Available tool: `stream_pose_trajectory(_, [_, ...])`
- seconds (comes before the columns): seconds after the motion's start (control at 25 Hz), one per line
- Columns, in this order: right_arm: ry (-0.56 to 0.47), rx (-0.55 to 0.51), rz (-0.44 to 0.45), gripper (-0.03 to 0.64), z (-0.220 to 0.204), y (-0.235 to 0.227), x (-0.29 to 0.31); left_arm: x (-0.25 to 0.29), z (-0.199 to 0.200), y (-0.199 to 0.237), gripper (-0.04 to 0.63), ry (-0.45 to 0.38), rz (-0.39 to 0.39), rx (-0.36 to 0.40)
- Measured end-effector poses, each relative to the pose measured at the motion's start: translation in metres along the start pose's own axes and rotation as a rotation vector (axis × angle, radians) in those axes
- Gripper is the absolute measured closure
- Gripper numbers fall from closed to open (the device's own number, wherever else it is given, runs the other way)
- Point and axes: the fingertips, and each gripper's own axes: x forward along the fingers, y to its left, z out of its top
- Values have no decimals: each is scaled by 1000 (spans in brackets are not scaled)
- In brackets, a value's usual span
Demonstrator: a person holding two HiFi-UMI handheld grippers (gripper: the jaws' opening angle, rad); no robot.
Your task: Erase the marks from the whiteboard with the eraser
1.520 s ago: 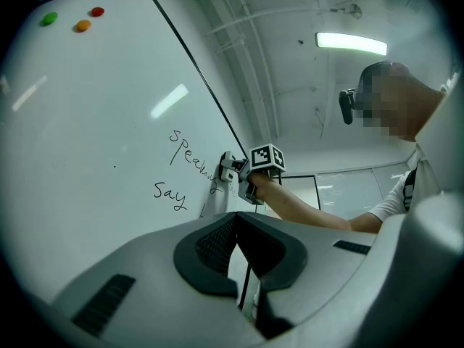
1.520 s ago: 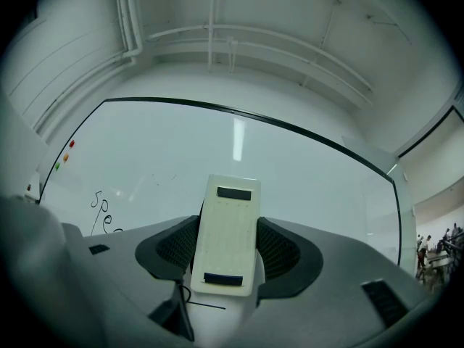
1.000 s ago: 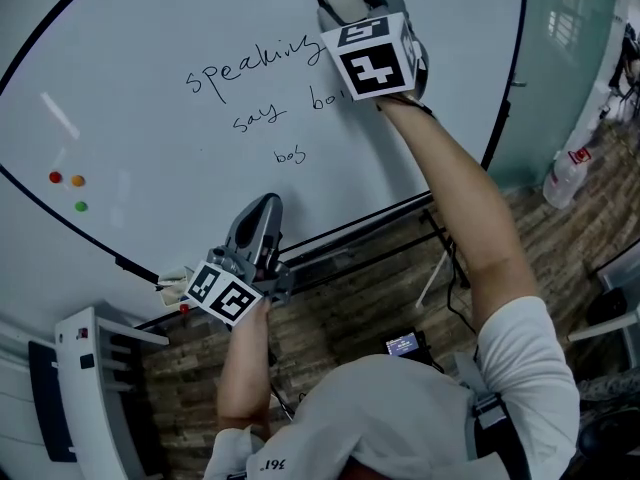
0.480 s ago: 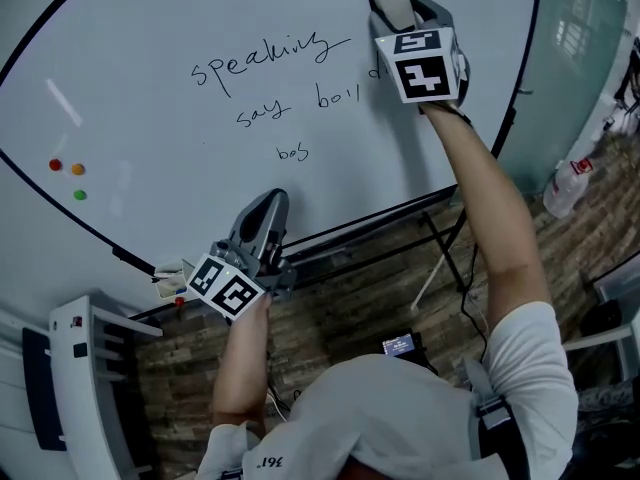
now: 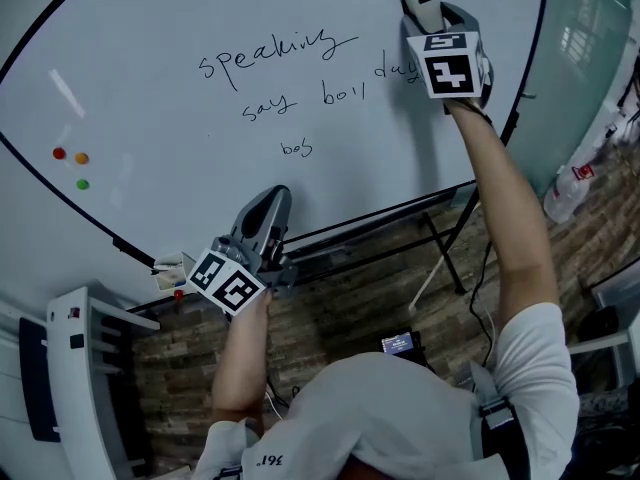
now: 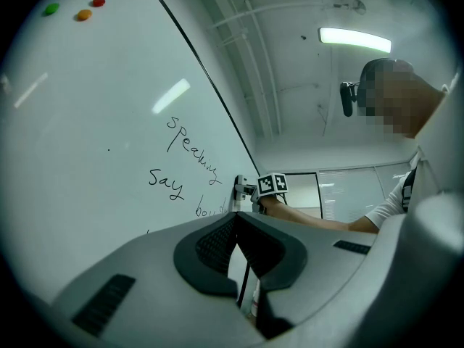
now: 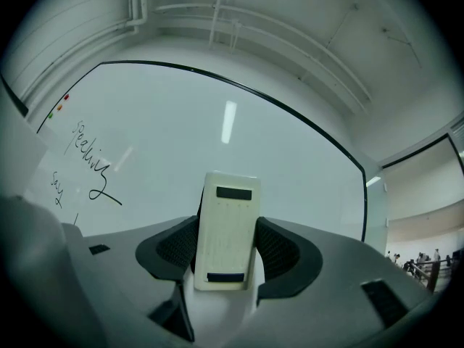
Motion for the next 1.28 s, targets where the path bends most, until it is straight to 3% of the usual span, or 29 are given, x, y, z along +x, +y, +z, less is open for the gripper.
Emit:
stream_pose_trajectory(0.32, [91, -49, -91, 351, -24, -33, -3, -6, 6, 8, 589, -8, 31, 10])
stream_pose_trajectory(0.56, [52, -21, -70, 351, -11, -23, -15, -13, 14, 19, 589, -11, 69, 31])
stream_pose_trajectory(0.92, [-31, -53, 65, 351, 36, 63, -31, -36, 31, 34, 589, -21, 105, 66])
stream_pose_trajectory(1.28, [-80, -1, 210, 351, 81, 160, -47, -82, 50, 52, 588, -60, 175, 99])
